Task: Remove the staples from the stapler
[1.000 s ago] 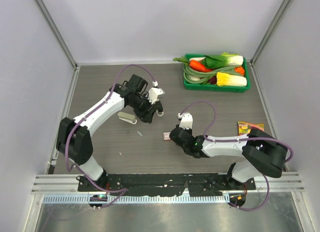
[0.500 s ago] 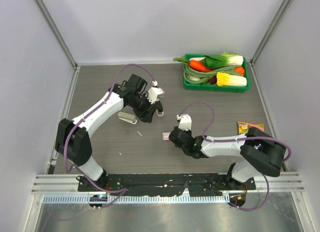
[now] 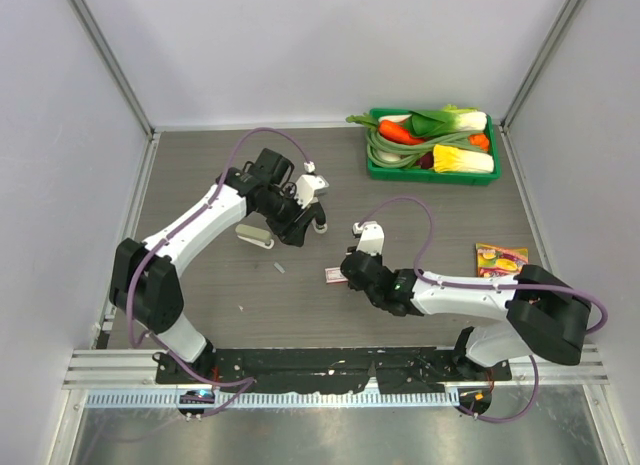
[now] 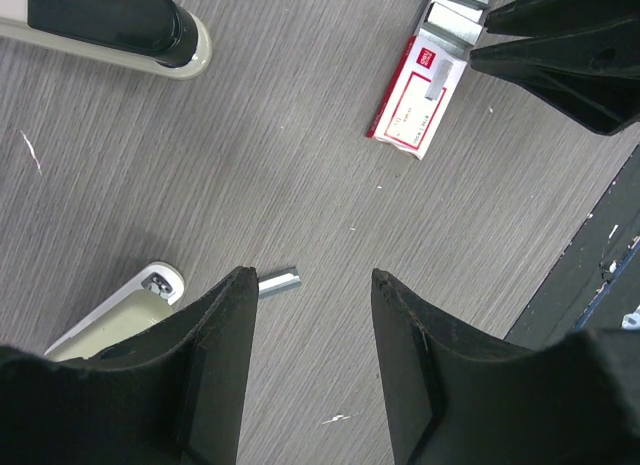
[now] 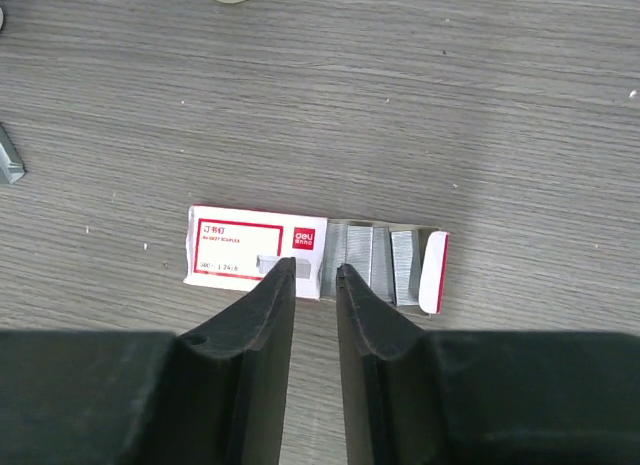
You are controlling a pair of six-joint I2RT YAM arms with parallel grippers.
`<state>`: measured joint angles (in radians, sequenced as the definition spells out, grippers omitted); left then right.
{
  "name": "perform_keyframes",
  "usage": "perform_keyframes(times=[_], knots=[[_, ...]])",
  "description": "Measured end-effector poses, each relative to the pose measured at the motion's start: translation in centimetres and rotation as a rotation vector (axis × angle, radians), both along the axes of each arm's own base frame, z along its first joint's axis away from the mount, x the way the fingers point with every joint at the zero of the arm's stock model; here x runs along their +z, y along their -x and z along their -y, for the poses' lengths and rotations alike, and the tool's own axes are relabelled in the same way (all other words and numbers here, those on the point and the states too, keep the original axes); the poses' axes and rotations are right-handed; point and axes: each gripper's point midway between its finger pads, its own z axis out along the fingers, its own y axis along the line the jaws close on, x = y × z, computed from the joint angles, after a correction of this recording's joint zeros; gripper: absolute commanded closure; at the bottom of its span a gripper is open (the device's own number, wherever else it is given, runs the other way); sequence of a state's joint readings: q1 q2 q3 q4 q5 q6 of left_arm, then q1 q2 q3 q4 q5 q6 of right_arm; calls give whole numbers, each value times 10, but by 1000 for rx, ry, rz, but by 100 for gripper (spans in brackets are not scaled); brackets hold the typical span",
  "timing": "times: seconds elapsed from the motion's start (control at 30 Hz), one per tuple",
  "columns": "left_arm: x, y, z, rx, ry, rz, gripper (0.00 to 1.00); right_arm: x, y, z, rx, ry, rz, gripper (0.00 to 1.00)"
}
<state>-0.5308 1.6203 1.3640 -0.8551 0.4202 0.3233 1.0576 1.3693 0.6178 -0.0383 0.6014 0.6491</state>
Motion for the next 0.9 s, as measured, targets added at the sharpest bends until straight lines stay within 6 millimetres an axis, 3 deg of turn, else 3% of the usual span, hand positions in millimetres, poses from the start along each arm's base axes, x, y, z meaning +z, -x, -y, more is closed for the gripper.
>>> perform_keyframes(times=[0.17, 0.27, 0.4, 0.67, 0.8, 0.9], knots=[[1, 0, 0, 1, 1, 1, 47, 1, -1, 0, 0, 1, 1, 85], [-1, 1, -1, 1, -1, -2, 47, 0, -4, 3, -13, 1, -1, 82], [-6, 5, -4, -16, -17, -3, 45, 2, -5, 1, 11, 2, -9, 70], [-14, 7, -37, -52, -53, -10, 44, 27, -19, -49, 177, -27, 35, 62], [-29, 26, -65, -104, -109, -7, 44, 42, -20, -66, 251, -71, 75, 53], [-22, 28, -73, -95, -64, -44, 45, 46, -18, -76, 310, -91, 88, 52]])
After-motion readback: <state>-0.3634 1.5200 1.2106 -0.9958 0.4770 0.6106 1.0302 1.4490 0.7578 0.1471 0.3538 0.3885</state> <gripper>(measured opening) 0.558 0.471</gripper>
